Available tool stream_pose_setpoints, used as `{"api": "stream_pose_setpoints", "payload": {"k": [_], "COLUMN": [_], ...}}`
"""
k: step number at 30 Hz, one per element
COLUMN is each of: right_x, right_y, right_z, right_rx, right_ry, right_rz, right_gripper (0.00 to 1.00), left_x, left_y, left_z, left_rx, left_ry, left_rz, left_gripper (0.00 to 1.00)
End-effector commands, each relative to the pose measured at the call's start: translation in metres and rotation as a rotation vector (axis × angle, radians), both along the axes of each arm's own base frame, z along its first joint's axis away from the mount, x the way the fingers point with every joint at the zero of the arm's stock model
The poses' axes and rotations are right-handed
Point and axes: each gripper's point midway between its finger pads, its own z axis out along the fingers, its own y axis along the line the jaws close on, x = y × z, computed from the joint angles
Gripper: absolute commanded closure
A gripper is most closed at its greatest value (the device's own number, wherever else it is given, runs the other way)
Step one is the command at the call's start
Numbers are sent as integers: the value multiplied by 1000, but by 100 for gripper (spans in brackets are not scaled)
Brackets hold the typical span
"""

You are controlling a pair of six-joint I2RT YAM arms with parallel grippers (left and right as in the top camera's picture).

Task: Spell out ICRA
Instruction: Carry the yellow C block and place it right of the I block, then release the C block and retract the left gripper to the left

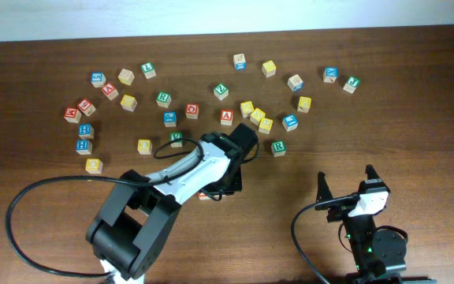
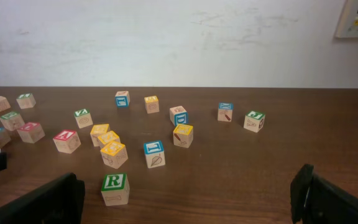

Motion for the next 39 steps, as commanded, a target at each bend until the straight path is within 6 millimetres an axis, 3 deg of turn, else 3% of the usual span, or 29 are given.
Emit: {"api": "stream_pose_setpoints", "payload": {"k": [1,23,26,32,39], "right_x": [0,0,0,0,0], "right_y": [-3,-3,-3,-3,-3], "right_z": [-3,-3,-3,-3,-3], "right_rx": [5,5,5,5,5], "right_ry": [6,6,6,6,6], "right_rz": [-16,-16,-16,-16,-16], "right_gripper": [2,2,2,2,2], "left_x": [-2,-11,-10,-10,-3], "left_y": [4,0,-1,-1,-7], "left_z": [-3,-3,-3,-3,10], "left_rx": [15,-10,-13,-13,-21], "left_ry": [8,49,46,46,35], "left_rz": [8,-20,-20,-20,-21], "left_gripper": [77,75,67,66,64]}}
